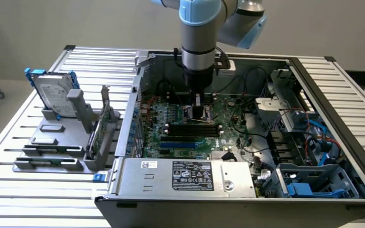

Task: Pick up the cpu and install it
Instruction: 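Place the cpu into insertion slot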

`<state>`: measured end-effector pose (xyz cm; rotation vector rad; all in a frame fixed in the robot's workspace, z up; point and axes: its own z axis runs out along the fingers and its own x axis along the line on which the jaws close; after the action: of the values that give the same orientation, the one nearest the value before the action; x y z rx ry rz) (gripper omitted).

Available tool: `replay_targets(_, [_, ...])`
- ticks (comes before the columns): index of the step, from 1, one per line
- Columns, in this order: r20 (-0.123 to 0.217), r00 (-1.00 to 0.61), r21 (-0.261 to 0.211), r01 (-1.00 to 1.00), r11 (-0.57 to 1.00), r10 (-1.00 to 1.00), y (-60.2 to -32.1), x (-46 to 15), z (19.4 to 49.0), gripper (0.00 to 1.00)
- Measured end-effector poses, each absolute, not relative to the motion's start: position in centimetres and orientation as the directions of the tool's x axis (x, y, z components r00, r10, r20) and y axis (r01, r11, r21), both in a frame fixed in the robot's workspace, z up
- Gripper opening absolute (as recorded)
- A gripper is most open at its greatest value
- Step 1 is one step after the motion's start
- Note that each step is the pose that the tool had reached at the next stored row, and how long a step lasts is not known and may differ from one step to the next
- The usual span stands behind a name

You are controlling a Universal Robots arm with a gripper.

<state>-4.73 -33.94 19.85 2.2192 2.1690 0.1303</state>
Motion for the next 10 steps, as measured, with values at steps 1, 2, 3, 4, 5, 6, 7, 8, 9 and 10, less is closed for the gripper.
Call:
replay_targets(1, [0.035, 0.021, 0.084, 0.996, -0.024, 0.999, -33.94, -4.72, 19.91, 0.6])
replay_targets(2, [0.035, 0.021, 0.084, 0.996, -0.024, 0.999, -33.94, -4.72, 19.97, 0.6])
replay_targets(3, [0.035, 0.021, 0.084, 0.996, -0.024, 0.999, -33.93, -4.72, 19.99, 0.6])
replay_targets(4, [0.035, 0.021, 0.085, 0.996, -0.024, 0.999, -33.93, -4.72, 19.99, 0.6])
replay_targets(5, [0.035, 0.021, 0.085, 0.996, -0.024, 0.999, -33.93, -4.71, 19.98, 0.6])
replay_targets(6, [0.035, 0.021, 0.085, 0.996, -0.024, 0.999, -33.94, -4.72, 19.99, 0.6])
replay_targets(7, [0.034, 0.021, 0.086, 0.996, -0.024, 0.999, -33.94, -4.72, 20.0, 0.6])
replay_targets(8, [0.033, 0.021, 0.086, 0.996, -0.024, 0.999, -33.94, -4.73, 20.01, 0.6])
replay_targets(9, [0.032, 0.021, 0.086, 0.996, -0.024, 0.999, -33.94, -4.73, 20.0, 0.6])
replay_targets(10, [0.03, 0.021, 0.087, 0.996, -0.024, 0.999, -33.93, -4.73, 20.0, 0.6])
